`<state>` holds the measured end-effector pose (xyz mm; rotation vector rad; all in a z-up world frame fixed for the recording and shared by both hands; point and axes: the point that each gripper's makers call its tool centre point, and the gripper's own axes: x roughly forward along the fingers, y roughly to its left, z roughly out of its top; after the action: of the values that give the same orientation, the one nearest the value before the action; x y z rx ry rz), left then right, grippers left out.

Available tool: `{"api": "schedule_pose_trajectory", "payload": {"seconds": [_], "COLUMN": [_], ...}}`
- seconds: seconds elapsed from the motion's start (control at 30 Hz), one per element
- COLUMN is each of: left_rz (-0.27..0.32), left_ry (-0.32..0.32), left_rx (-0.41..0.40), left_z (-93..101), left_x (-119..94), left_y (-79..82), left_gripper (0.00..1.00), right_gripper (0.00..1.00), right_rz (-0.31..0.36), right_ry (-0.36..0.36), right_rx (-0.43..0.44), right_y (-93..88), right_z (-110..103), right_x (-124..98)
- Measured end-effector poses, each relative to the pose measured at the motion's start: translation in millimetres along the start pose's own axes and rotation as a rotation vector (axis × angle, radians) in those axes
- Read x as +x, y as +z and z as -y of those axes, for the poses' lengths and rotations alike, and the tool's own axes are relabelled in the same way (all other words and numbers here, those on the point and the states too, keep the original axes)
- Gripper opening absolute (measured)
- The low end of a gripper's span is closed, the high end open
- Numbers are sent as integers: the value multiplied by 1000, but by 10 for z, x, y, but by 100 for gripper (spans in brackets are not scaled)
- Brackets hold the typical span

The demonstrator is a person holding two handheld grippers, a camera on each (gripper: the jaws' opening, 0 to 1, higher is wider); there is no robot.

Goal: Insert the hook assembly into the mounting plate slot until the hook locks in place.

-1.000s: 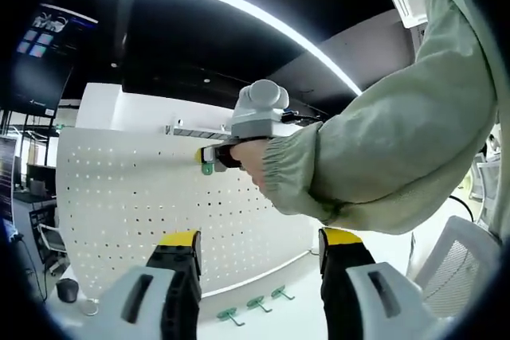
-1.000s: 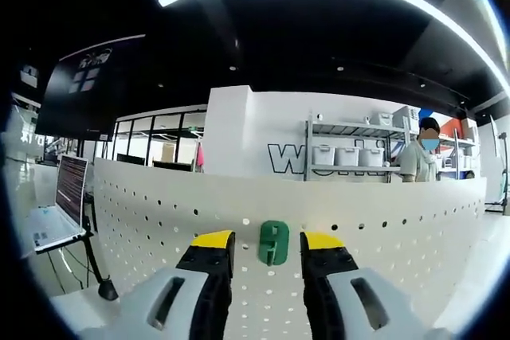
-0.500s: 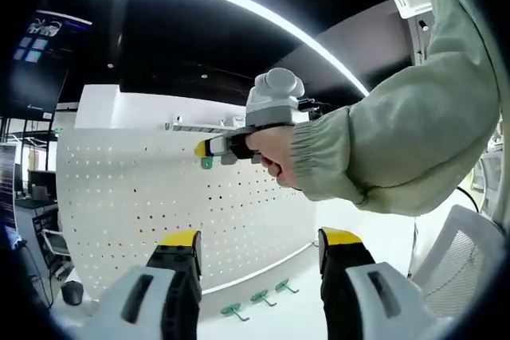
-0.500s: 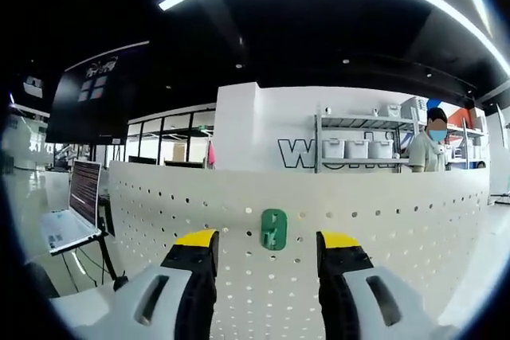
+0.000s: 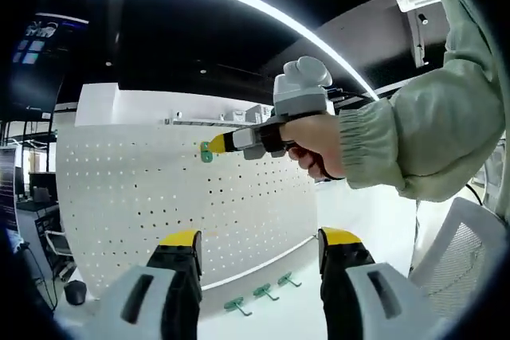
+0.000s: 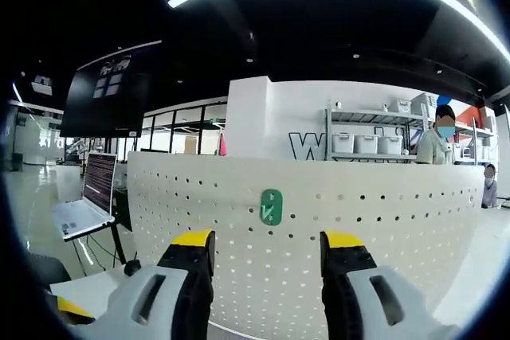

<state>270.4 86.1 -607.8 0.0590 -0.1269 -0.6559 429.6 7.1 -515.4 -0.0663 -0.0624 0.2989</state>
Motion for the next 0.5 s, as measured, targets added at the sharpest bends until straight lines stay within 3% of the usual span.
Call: {"api": "schedule_pose_trajectory", "payload": {"seconds": [0.5], "left_rz": [-43], "left_ry": [-17], "left_rx": [39], "left_z": [56], "left_x": [32], "left_y": [-97], "left_gripper": [61], "right_gripper": [51], "right_rz": [-72], "right_ry": [1], "right_rx": [26], "right_y": [-385], "right_z": [215], "right_x": [-458]}}
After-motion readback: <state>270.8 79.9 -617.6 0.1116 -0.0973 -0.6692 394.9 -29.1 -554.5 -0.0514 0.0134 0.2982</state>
